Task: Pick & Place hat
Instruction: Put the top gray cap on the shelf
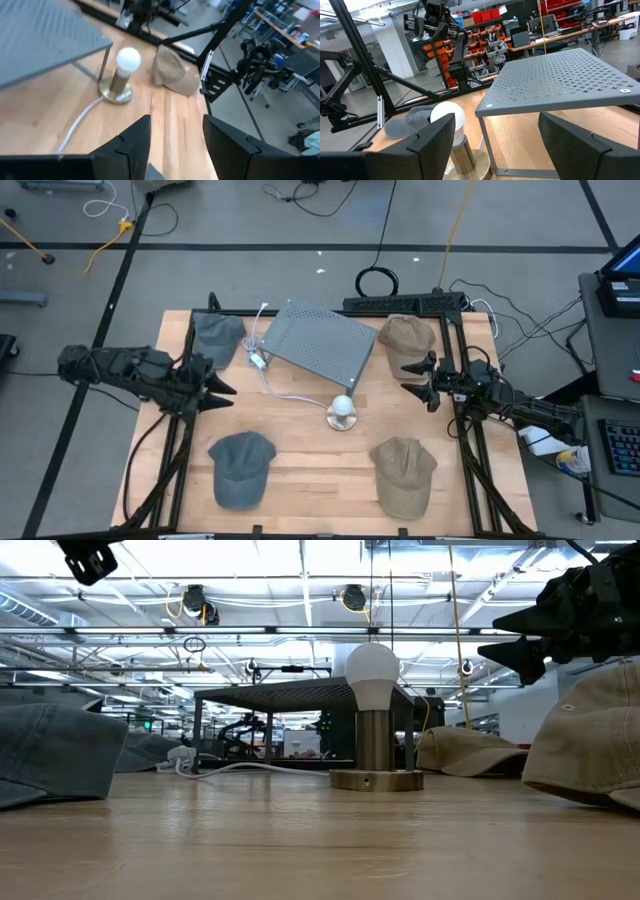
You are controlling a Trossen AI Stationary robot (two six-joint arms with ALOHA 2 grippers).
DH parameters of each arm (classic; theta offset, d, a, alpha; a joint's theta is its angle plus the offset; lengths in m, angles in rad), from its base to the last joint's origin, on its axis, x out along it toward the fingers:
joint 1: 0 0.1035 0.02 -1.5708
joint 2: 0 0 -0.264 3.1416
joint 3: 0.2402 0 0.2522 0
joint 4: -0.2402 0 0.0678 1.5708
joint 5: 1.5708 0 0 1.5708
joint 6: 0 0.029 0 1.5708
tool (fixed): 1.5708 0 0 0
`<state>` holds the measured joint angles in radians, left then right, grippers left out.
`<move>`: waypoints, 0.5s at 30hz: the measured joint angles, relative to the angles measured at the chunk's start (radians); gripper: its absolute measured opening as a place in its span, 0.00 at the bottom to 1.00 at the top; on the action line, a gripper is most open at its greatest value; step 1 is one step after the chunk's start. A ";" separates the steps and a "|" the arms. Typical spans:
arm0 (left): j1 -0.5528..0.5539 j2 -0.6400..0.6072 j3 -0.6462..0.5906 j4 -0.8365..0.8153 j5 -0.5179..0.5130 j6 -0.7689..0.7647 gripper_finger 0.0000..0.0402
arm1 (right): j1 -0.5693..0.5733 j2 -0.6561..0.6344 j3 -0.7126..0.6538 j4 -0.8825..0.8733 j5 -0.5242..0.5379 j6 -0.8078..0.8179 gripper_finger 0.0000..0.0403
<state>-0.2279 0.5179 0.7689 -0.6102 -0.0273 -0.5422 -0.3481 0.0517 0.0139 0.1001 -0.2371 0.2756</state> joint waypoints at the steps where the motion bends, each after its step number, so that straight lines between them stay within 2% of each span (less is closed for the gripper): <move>1: 0.000 0.024 0.023 -0.020 0.000 -0.022 0.45 | 0.000 0.000 0.000 0.000 0.000 0.000 0.69; 6: 0.000 0.163 0.171 -0.144 0.002 -0.096 0.45 | 0.000 0.000 0.000 0.000 0.000 0.000 0.69; 15: 0.000 0.416 0.472 -0.357 0.037 -0.119 0.45 | 0.000 0.000 0.000 0.000 0.000 0.000 0.69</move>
<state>-0.2279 0.9341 1.2413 -0.9670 0.0094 -0.6609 -0.3480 0.0517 0.0135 0.0998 -0.2371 0.2756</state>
